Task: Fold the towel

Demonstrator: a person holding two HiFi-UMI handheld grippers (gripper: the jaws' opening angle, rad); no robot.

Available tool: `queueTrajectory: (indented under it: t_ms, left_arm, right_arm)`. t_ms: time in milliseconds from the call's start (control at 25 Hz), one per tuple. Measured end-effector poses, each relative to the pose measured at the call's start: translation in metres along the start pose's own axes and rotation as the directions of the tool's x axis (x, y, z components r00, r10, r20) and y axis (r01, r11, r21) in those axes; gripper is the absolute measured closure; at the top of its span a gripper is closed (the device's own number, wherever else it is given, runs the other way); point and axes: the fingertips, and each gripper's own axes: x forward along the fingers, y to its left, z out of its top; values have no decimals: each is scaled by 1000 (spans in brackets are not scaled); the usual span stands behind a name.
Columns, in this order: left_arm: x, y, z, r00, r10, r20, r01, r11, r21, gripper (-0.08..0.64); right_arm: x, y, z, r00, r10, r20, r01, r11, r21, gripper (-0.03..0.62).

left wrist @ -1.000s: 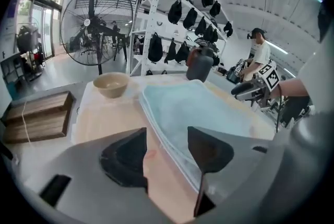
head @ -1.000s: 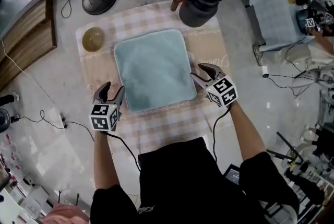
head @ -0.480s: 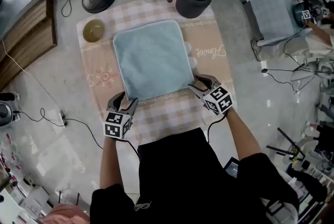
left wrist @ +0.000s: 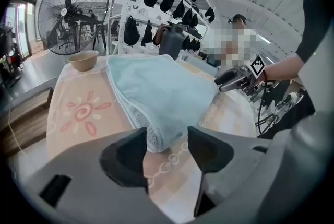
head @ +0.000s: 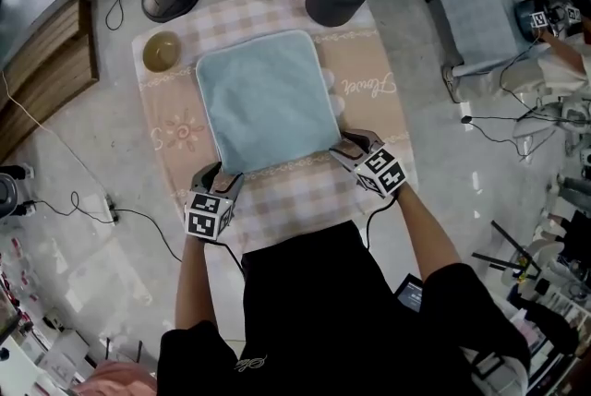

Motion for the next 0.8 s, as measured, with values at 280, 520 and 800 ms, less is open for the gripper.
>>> queueTrajectory:
  t_ms: [280,520,800]
  left_arm:
    - [7,-2,-6,999,-12,-34,12,1000,17,331]
    - [6,-3,-14,999,-9,-47,11,999,30,344]
    - [4,-1,-23,999,-1,-40,2,1000,18,390]
  right_arm:
    - [15,1,-6,999,-9,-51,6,999,-45,394]
    - [12,-1,-12,997,-23,-68,20,999,-47,433]
    - [15,0,-17,998,-35,-44,35,999,-12,414]
